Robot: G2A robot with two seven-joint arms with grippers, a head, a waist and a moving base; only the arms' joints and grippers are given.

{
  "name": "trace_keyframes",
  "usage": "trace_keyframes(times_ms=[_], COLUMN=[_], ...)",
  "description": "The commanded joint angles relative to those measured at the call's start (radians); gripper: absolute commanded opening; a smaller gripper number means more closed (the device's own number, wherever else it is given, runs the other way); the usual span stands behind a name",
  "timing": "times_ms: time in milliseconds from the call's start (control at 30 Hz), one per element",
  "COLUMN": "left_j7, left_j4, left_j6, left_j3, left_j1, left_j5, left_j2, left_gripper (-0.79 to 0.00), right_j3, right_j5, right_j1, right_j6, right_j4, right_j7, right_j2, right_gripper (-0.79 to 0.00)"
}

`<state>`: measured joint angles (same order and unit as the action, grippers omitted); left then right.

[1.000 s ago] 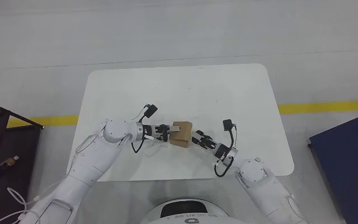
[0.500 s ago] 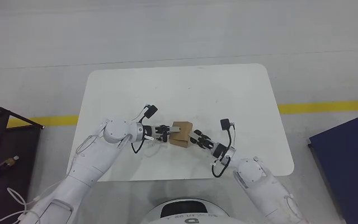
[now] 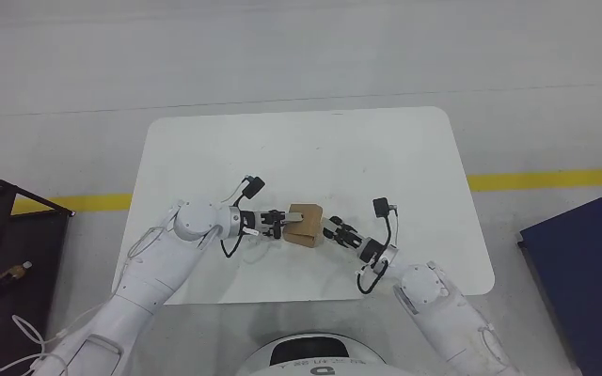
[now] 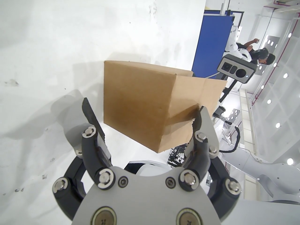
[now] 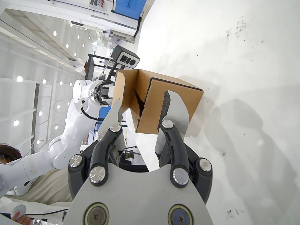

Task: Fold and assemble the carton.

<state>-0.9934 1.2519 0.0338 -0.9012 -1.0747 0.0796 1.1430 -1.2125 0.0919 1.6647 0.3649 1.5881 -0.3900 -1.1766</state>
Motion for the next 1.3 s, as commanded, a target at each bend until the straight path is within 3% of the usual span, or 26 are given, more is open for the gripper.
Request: trace_keyframes(times_ms=[0, 1267], left_j7=[-0.002, 0.010], left_j4=[-0.001, -0.019], left_j6=[-0.001, 0.005], left_j3=[0.001, 0.033], left_j1=[0.001, 0.010], left_j5=[-0.001, -0.062], left_j2=[0.000, 0.008], left_gripper=[-0.028, -0.018], right_j3=[0.002, 0.034], right_j5=[0.004, 0.144], right_j1=[0.000, -0.022], right_j6=[-0.003, -0.160], right_j4=[0.004, 0.057], right_j7=[-0.003, -0.015], right_j2=[0.000, 0.007], right_gripper=[-0.425, -0.416])
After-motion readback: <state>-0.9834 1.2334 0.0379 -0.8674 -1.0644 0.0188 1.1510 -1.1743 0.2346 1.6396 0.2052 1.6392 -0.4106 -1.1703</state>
